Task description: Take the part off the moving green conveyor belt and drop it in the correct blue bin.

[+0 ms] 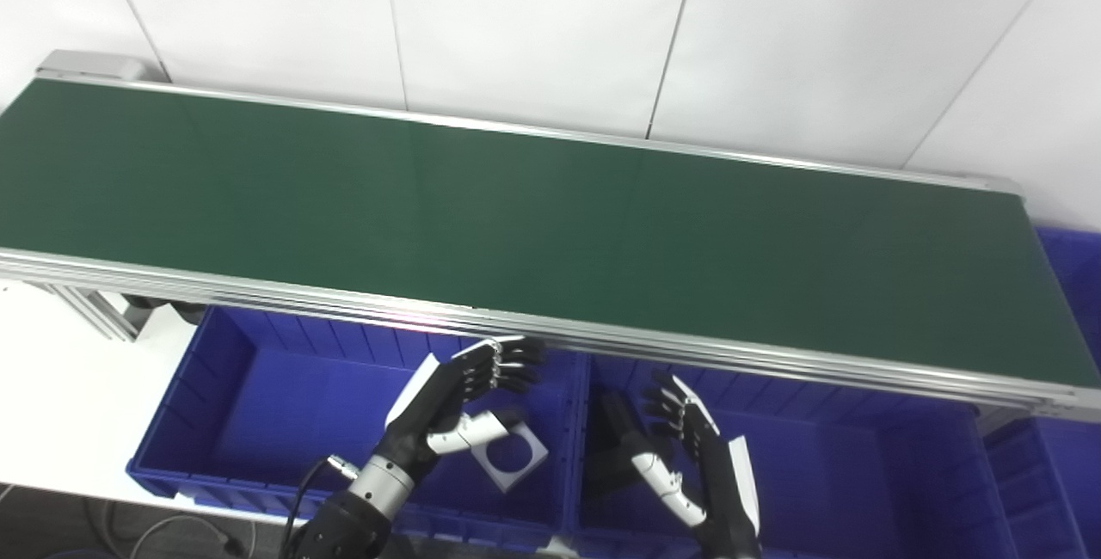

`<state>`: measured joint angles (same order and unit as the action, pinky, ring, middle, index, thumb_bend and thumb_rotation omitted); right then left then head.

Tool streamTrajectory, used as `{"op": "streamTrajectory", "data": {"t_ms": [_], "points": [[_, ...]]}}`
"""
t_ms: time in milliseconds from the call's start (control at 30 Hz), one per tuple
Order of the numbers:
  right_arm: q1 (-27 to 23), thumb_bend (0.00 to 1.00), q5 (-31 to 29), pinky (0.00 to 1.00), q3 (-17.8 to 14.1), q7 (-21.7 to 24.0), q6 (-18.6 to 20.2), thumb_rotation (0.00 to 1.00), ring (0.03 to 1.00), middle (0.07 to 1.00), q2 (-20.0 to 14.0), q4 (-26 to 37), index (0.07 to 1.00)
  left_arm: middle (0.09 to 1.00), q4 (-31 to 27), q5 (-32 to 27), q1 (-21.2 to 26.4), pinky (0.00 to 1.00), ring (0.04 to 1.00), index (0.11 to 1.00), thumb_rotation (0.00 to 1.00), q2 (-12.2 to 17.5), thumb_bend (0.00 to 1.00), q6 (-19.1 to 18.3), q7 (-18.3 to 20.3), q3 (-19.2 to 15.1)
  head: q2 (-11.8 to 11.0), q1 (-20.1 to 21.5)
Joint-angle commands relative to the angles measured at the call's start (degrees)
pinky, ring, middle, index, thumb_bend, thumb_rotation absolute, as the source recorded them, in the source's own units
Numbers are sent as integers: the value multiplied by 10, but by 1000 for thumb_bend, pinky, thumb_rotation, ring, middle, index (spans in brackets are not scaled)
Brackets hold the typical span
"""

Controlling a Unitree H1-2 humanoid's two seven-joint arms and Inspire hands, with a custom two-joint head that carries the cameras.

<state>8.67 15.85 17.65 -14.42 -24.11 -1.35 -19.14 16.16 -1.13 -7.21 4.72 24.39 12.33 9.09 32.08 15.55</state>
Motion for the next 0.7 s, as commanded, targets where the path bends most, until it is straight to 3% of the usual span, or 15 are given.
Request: {"op": "streamTrajectory", "data": {"t_ms": [0, 100, 267, 533, 667], "points": [[-7, 682, 7, 700, 6, -17, -28, 684, 755, 789, 7, 5, 851, 774, 3, -13, 17, 700, 739, 782, 740, -7, 673, 25, 4, -6, -2, 7], [-10, 673, 9, 699, 11, -28, -28, 684, 755, 788, 9, -1, 852, 775, 16, -16, 19, 692, 735, 794, 765, -12, 683, 25, 7, -13, -7, 16], [-13, 670, 11, 697, 17, -39, -28, 685, 754, 791, 11, -7, 853, 766, 30, -17, 23, 680, 727, 796, 719, -14, 681, 25, 16, -18, -12, 28], [-22, 672, 4, 702, 34, -52, -28, 667, 761, 796, 13, -23, 852, 770, 45, -8, 28, 682, 726, 792, 714, -8, 662, 25, 19, -25, -29, 86], [-28, 660, 7, 701, 39, -60, -28, 648, 761, 798, 11, -32, 855, 766, 49, -15, 29, 694, 729, 794, 718, -12, 646, 25, 29, -31, -27, 75]]}}
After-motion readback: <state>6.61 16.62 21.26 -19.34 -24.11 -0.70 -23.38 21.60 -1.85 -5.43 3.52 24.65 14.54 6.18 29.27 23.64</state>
